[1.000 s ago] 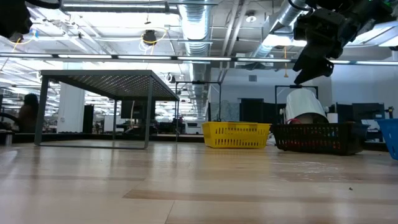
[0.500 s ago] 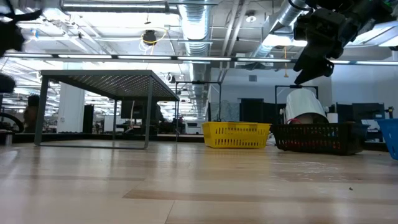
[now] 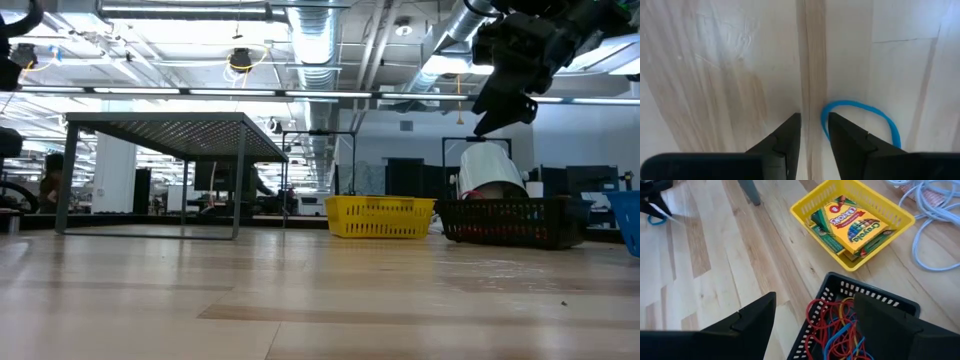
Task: Pick & Place Office Desk Supplies
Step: Put the blue rubber band into the black bin
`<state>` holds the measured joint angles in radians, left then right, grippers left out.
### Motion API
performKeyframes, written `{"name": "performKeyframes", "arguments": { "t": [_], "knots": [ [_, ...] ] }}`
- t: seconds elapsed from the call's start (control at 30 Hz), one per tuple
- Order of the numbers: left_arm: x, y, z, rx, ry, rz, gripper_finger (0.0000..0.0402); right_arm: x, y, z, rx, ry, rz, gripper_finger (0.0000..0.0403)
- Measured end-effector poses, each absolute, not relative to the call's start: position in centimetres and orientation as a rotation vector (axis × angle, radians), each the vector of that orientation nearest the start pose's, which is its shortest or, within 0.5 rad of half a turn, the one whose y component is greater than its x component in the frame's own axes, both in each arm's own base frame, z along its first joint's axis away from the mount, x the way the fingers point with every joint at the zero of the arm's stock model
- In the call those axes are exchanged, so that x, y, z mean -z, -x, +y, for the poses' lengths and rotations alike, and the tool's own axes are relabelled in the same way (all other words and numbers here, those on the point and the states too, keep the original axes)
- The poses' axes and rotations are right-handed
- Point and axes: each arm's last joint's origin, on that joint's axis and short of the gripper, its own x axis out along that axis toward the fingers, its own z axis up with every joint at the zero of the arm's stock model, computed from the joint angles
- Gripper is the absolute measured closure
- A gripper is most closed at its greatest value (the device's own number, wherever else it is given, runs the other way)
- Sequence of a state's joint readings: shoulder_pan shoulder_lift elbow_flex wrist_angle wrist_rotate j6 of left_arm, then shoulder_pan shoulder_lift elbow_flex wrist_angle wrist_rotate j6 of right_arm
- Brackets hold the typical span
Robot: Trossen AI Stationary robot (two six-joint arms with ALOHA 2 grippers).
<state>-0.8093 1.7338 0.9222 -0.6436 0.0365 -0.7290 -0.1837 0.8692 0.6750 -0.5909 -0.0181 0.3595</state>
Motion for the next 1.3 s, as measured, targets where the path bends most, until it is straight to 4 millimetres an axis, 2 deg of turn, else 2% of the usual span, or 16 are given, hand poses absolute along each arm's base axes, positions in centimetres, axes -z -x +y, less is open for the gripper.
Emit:
{"name": "performKeyframes", "arguments": {
  "t": [0.27,0.37,0.47,0.67,0.8,0.93,1.13,1.3],
  "knots": [
    [-12.8,-19.2,-21.5,0.224,-0.064,1.48,0.031,-24.8,-16.7,-3.0,0.286,-0.423,0.747,0.0138],
    [-12.7,-19.2,-21.7,0.242,-0.084,1.463,0.0338,-24.8,-16.7,-3.0,0.286,-0.423,0.747,0.0138],
    [-12.7,-19.3,-21.8,0.236,-0.052,1.456,0.0386,-24.9,-16.7,-3.0,0.286,-0.422,0.747,0.0138],
    [-12.8,-19.5,-21.9,0.233,-0.005,1.454,0.0399,-24.8,-16.7,-3.0,0.285,-0.421,0.748,0.0138],
    [-13.9,-19.4,-21.9,0.256,0.048,1.42,0.0401,-24.8,-16.7,-3.0,0.285,-0.421,0.748,0.0138],
    [-16.3,-19.1,-21.7,0.281,0.091,1.35,0.0401,-24.9,-16.7,-3.0,0.285,-0.421,0.747,0.0138],
    [-18.3,-18.6,-20.2,0.18,0.064,1.283,0.0401,-25.0,-16.9,-3.0,0.282,-0.42,0.726,0.0138],
    [-20.2,-18.9,-18.1,-0.027,0.049,1.106,0.0401,-25.6,-17.4,-3.0,0.217,-0.435,0.647,0.0138]
  ]
}}
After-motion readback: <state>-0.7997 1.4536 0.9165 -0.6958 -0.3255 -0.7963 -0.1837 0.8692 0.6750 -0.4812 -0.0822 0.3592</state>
